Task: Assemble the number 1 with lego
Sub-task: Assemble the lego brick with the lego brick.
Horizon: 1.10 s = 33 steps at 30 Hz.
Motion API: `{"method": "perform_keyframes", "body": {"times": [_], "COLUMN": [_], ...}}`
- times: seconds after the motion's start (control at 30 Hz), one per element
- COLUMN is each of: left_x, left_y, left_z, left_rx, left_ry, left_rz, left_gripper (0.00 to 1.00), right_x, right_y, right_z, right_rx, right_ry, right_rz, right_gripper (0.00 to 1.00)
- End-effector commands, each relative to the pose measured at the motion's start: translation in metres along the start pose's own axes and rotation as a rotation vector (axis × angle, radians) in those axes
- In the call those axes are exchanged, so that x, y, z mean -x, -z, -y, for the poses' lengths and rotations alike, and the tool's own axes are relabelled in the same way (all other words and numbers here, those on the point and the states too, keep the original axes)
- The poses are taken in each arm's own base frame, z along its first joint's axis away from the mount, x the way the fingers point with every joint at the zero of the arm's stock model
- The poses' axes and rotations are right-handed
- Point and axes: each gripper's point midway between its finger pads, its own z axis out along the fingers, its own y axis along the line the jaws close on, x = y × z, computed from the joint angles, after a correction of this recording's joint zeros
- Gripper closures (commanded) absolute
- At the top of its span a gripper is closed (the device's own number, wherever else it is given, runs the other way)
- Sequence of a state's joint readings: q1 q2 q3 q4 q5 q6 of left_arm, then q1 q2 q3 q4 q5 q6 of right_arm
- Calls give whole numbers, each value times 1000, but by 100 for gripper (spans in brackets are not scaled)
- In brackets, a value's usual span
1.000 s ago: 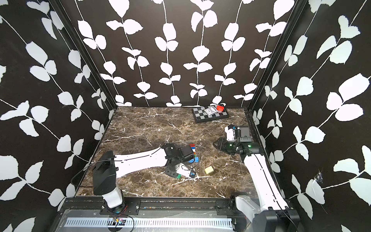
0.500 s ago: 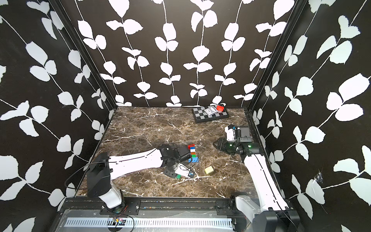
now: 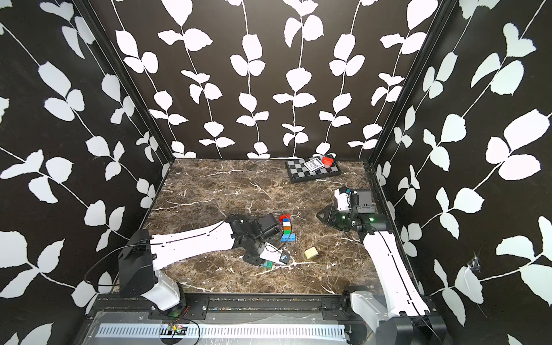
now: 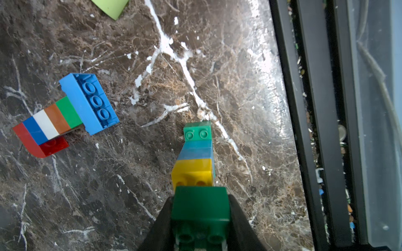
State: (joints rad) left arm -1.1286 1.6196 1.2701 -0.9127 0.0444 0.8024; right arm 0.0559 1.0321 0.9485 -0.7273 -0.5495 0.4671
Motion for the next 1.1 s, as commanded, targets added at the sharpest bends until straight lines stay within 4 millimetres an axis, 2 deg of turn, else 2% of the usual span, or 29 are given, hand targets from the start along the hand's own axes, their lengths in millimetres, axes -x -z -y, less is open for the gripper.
{"method": "perform_keyframes", "body": {"times": [0.0,0.2,0.43,0.7,1.07], "left_x": [-5,-9,-13,-1,2], "left_y": [5,7,11,3,-9], "left_z": [-5,1,3,0,-1], "left_rx": [4,-76,-81,-87,-85], "left_ry": [28,30,18,12,32], "left_rz": [-37,-131,-208,-211,-231], "left_gripper": [80,78,78,78,78], "right_x": [-5,-5,-4,-2,-2], "right_y": [-2,-2,-4,-5,-5], "right_z": [3,3,3,2,3], "right_rx": [10,12,14,15,14], "right_ry": [-5,-6,-7,-5,-4], "right_rz": [-2,-4,-5,-11,-13], "right_gripper": [56,56,56,56,56]}}
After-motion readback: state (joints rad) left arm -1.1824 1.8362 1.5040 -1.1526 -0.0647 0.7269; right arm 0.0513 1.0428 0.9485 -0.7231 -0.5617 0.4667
